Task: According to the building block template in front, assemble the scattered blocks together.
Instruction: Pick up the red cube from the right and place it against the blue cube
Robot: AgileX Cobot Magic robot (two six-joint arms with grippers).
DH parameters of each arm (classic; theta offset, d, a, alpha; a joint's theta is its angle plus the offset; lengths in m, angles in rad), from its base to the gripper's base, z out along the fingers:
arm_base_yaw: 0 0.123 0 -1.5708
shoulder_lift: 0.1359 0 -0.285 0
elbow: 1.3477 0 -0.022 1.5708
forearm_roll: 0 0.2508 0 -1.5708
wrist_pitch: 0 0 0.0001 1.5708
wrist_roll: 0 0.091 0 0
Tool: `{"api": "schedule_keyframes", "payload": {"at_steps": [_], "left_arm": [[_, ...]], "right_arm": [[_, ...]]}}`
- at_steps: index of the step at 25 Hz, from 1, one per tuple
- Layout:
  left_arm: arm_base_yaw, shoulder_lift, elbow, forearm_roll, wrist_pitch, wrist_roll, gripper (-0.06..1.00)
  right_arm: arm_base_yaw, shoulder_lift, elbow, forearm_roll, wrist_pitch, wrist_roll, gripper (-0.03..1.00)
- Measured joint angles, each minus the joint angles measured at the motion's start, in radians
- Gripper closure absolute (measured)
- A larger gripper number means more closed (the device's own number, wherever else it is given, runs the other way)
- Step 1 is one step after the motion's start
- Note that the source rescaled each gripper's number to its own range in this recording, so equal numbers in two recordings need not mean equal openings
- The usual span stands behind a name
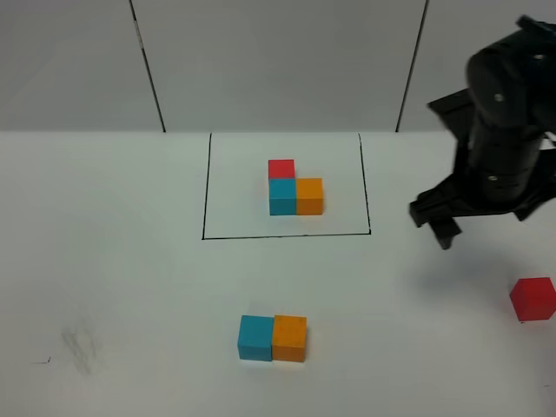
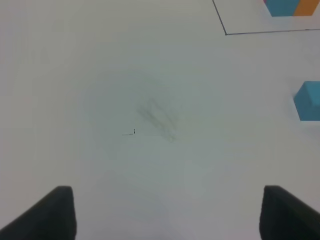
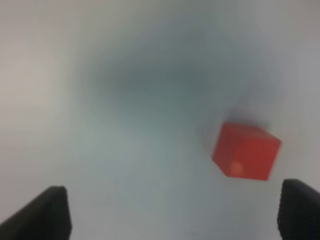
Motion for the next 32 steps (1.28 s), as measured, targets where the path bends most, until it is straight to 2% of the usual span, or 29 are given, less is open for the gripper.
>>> {"api": "schedule_keyframes", "payload": {"at_steps": [3, 6, 11, 16, 23, 32], "left_arm": [[0.0, 0.0, 0.0, 0.0, 0.0, 0.0, 0.1], [0.0, 0.0, 0.0, 0.0, 0.0, 0.0, 0.1], [0.0, 0.0, 0.0, 0.0, 0.0, 0.0, 0.1], [0.0, 0.0, 0.0, 0.0, 0.0, 0.0, 0.1], [0.0, 0.0, 0.0, 0.0, 0.0, 0.0, 0.1], [0.0, 0.0, 0.0, 0.0, 0.0, 0.0, 0.1]], "right_arm": [[-0.103, -0.046, 0.072, 0.0, 0.006, 0.03, 0.17], [-0.158, -0.075, 0.148, 0.005, -0.019, 0.053, 0.18], [-0.194, -0.077, 0.292, 0.029, -0.238, 0.07, 0.18], [-0.242, -0.077, 0.37, 0.028, -0.379, 0.07, 0.18], [-0.298, -0.032, 0.378, -0.001, -0.438, 0.033, 0.18], [-0.301, 0.075, 0.378, -0.002, -0.512, 0.02, 0.18]]}}
